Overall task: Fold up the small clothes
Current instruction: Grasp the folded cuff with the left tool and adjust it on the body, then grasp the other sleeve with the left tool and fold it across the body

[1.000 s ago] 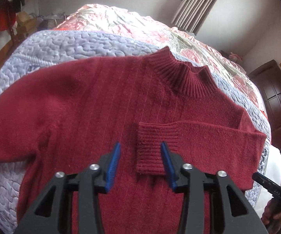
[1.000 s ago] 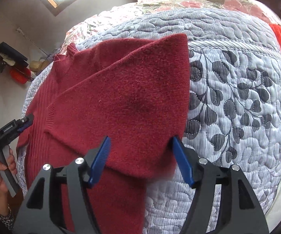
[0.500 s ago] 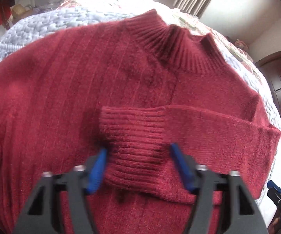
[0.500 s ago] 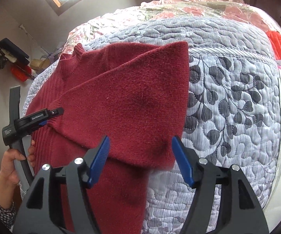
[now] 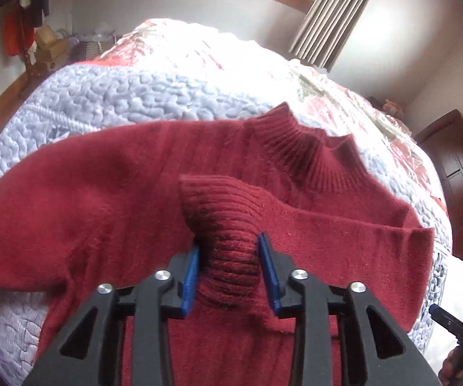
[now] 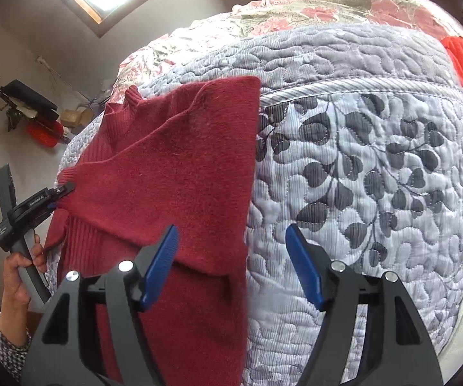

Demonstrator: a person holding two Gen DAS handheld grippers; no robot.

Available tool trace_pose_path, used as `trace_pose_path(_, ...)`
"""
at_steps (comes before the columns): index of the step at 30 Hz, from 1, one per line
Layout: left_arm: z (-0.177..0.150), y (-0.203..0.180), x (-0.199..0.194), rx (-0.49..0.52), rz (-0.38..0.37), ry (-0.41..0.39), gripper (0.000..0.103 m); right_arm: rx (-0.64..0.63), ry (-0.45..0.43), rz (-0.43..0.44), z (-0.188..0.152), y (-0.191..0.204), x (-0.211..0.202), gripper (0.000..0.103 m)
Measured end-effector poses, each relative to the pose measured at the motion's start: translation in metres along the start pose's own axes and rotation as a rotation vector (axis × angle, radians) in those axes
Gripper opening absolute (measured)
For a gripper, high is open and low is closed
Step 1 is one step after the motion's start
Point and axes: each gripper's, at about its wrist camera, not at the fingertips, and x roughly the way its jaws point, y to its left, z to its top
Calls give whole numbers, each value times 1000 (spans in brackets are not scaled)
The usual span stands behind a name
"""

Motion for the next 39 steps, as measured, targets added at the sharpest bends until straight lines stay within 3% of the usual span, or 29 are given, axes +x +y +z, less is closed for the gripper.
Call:
trace_pose_path(4,-3,10,19,-3,12,55,52,13,69,7,3,5,28,69)
trace_pose_path(6,-7,7,23,4,14,68,53,-6,99,-15,2,8,37,45)
trace_pose_path(7,-9,5,25,12,16,76,54,-17,118,-21,2,9,39,21)
trace_pose_path(10,-14,4,25,30,18,79,58,-58,96,-39,1,12,28,13)
trace_pose_path(14,-25,10,31,41,49,104,60,-58,124,-122,-2,4,32,14)
trace_pose_path(17,-29,18,28,47,62,98,61,-24,140,-110,-2,-2,41,18)
trace_pose_path(18,-29,20,24,51,68,95,62,-35,136,-117,-2,1,38,21)
trace_pose_path(20,-26,26,14,49,73,79,65,-65,107,-177,-1,7,27,41)
trace_pose_path(21,-24,28,7,45,81,60,65,-89,83,-206,-2,13,19,42)
trace_pose_path(23,-23,29,-4,55,82,20,66,-124,44,-224,0,25,5,42)
trace_pose_path(27,-17,15,-11,87,46,-17,72,-167,19,-148,3,54,-1,42)
trace_pose_path(29,-17,7,-2,105,42,4,73,-180,33,-128,3,63,8,39)
trace_pose_path(34,-22,-2,32,129,53,85,73,-131,114,-176,-4,54,44,39)
trace_pose_path(36,-26,-1,45,159,94,101,77,-106,116,-161,-7,46,47,40)
trace_pose_path(39,-27,2,48,147,71,100,81,-105,113,-166,-8,48,49,43)
